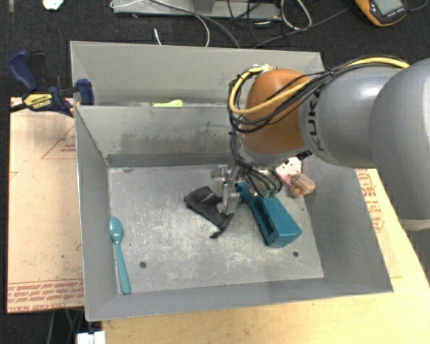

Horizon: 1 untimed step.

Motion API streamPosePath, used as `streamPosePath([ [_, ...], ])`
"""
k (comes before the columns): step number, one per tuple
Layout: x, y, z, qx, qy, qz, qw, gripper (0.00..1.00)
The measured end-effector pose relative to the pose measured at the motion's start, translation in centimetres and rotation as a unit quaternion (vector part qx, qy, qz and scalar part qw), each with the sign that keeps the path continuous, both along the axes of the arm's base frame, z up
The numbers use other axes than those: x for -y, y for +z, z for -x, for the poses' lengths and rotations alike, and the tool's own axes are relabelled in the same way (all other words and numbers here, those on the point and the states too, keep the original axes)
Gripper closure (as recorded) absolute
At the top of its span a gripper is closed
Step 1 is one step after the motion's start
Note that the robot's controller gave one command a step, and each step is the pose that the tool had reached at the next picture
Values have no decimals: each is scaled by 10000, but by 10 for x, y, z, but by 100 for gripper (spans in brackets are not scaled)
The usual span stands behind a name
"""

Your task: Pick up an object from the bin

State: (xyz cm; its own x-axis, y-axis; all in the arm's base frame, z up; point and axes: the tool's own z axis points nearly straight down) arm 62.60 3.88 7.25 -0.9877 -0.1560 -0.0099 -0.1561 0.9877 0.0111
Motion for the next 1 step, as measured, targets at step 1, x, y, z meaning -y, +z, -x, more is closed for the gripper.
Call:
streamPosePath([
  [1,0,0,0,0,-3,-1,10000,100],
])
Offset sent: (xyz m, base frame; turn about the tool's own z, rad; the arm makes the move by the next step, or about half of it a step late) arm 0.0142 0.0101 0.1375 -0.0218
